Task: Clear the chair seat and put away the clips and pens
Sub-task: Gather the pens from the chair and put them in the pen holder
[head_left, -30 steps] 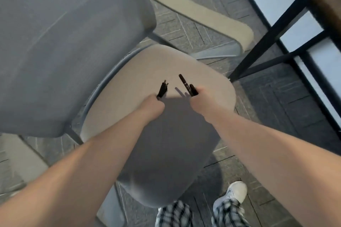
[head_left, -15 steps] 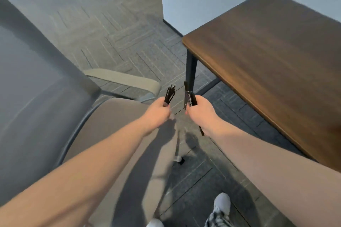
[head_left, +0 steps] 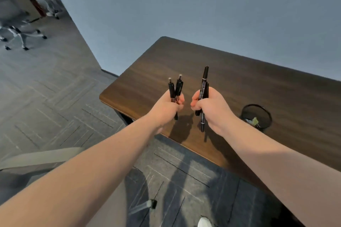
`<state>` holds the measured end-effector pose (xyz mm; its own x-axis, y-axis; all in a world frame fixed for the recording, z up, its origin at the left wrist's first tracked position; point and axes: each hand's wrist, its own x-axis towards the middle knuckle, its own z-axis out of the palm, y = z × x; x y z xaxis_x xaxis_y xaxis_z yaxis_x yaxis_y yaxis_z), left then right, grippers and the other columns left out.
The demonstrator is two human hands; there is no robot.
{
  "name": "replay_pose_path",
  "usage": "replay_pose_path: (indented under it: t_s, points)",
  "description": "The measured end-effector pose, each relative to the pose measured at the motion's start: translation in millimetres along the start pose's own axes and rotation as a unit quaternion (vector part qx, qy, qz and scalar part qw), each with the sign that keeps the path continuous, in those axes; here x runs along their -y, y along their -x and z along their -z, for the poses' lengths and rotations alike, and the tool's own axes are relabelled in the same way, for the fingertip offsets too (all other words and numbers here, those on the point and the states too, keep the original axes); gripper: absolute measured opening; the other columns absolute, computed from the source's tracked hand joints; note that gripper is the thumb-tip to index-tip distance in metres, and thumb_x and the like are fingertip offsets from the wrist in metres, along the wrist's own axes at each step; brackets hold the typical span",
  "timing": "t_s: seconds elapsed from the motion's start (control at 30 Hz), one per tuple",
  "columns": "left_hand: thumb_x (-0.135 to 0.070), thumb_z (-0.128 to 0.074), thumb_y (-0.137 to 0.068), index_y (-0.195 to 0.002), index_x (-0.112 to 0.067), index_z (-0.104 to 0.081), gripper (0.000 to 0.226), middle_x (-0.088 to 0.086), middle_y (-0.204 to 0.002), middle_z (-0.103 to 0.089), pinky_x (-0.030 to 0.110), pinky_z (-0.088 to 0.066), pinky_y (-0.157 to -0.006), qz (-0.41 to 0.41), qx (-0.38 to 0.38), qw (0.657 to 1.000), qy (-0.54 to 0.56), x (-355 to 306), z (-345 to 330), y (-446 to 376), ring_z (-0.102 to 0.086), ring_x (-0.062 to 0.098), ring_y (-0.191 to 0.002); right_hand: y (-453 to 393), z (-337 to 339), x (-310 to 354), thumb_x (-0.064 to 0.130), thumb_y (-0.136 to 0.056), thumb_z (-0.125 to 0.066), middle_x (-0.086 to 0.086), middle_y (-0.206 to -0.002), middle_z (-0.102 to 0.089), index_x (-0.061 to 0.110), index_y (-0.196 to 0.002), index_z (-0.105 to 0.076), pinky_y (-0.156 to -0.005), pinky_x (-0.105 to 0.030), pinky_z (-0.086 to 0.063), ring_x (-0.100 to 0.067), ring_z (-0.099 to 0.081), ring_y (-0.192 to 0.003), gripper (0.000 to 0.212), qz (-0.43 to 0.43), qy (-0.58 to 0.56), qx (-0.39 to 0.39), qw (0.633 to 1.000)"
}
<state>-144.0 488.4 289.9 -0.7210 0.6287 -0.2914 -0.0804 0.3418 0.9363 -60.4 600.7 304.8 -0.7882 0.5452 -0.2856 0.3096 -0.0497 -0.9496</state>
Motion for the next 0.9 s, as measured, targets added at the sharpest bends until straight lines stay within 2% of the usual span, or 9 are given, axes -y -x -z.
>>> replay_pose_path:
  t_s: [0.1,0.17,0.27,0.37,0.5,0.63,0.73,0.8,0.9]
  points:
    - [0.005,-0.048,-0.086,-0.077,-0.023,-0.05,0.03,0.005,-0.089,-0.051,0.03,-0.039,-0.082,-0.03,0.019,0.999,-0.009,-27,-46,-20,-0.052,0.026,-0.094,-5,56,3,-0.012,-0.075,-0.05,-0.006,-0.078,-0.056,0.013,-0.076,-0.051,-0.084,-0.042,-0.048,-0.024,-0.054,-0.085,0.025,0.01,-0.006,-0.046,0.999]
    - [0.001,-0.051,-0.088,-0.08,-0.024,-0.05,0.026,0.006,-0.093,-0.053,0.034,-0.042,-0.092,-0.045,0.036,0.998,-0.004,-40,-76,-32,-0.055,0.033,-0.109,-9,89,1,-0.011,-0.075,-0.05,-0.007,-0.08,-0.056,0.014,-0.075,-0.051,-0.084,-0.042,-0.047,-0.024,-0.054,-0.084,0.026,0.016,-0.008,-0.077,0.997]
    - [-0.002,-0.054,-0.088,-0.084,-0.023,-0.05,0.022,0.004,-0.091,-0.052,0.039,-0.041,-0.098,-0.053,0.063,0.997,0.004,-52,-117,-49,-0.054,0.035,-0.114,-16,130,-9,-0.011,-0.074,-0.049,-0.007,-0.079,-0.058,0.016,-0.073,-0.052,-0.084,-0.042,-0.047,-0.024,-0.055,-0.083,0.027,0.016,-0.014,-0.119,0.993]
    - [-0.002,-0.055,-0.086,-0.084,-0.025,-0.05,0.023,0.001,-0.085,-0.051,0.039,-0.041,-0.093,-0.056,0.089,0.994,0.01,-54,-152,-62,-0.056,0.033,-0.103,-22,158,-24,-0.009,-0.075,-0.049,-0.006,-0.08,-0.058,0.016,-0.074,-0.053,-0.089,-0.045,-0.048,-0.025,-0.056,-0.087,0.025,-0.007,-0.03,-0.144,0.989]
    - [-0.003,-0.056,-0.086,-0.084,-0.024,-0.049,0.022,0.0,-0.082,-0.05,0.032,-0.038,-0.079,-0.047,0.112,0.993,0.004,-48,-188,-74,-0.048,0.018,-0.083,-32,179,-44,-0.01,-0.078,-0.051,-0.004,-0.08,-0.056,0.014,-0.075,-0.054,-0.088,-0.042,-0.048,-0.024,-0.056,-0.09,0.025,-0.035,-0.057,-0.176,0.982]
    - [-0.008,-0.057,-0.088,-0.079,-0.027,-0.047,0.023,-0.005,-0.075,-0.047,0.03,-0.041,-0.077,-0.041,0.105,0.993,-0.02,-37,-212,-86,-0.046,0.014,-0.075,-42,188,-60,-0.013,-0.075,-0.051,-0.002,-0.075,-0.053,0.016,-0.071,-0.052,-0.088,-0.043,-0.049,-0.024,-0.054,-0.086,0.03,-0.035,-0.09,-0.192,0.977]
    - [-0.012,-0.058,-0.089,-0.079,-0.027,-0.045,0.022,-0.007,-0.071,-0.045,0.025,-0.039,-0.069,-0.035,0.094,0.994,-0.032,-30,-221,-92,-0.044,0.01,-0.067,-46,189,-71,-0.013,-0.076,-0.048,-0.001,-0.074,-0.051,0.015,-0.074,-0.05,-0.081,-0.039,-0.046,-0.021,-0.05,-0.079,0.028,-0.025,-0.094,-0.199,0.975]
    - [-0.013,-0.056,-0.089,-0.079,-0.027,-0.044,0.021,-0.007,-0.072,-0.045,0.024,-0.039,-0.066,-0.03,0.091,0.995,-0.042,-25,-224,-94,-0.043,0.01,-0.065,-48,187,-76,-0.012,-0.079,-0.049,-0.001,-0.075,-0.051,0.014,-0.076,-0.05,-0.081,-0.038,-0.046,-0.019,-0.049,-0.078,0.026,-0.019,-0.081,-0.201,0.976]
    - [-0.01,-0.053,-0.088,-0.079,-0.027,-0.043,0.022,-0.005,-0.076,-0.048,0.031,-0.044,-0.073,-0.028,0.09,0.993,-0.065,-18,-226,-94,-0.046,0.013,-0.072,-48,184,-85,-0.006,-0.083,-0.051,0.0,-0.076,-0.054,0.017,-0.075,-0.05,-0.083,-0.039,-0.048,-0.019,-0.052,-0.079,0.025,-0.032,-0.053,-0.201,0.978]
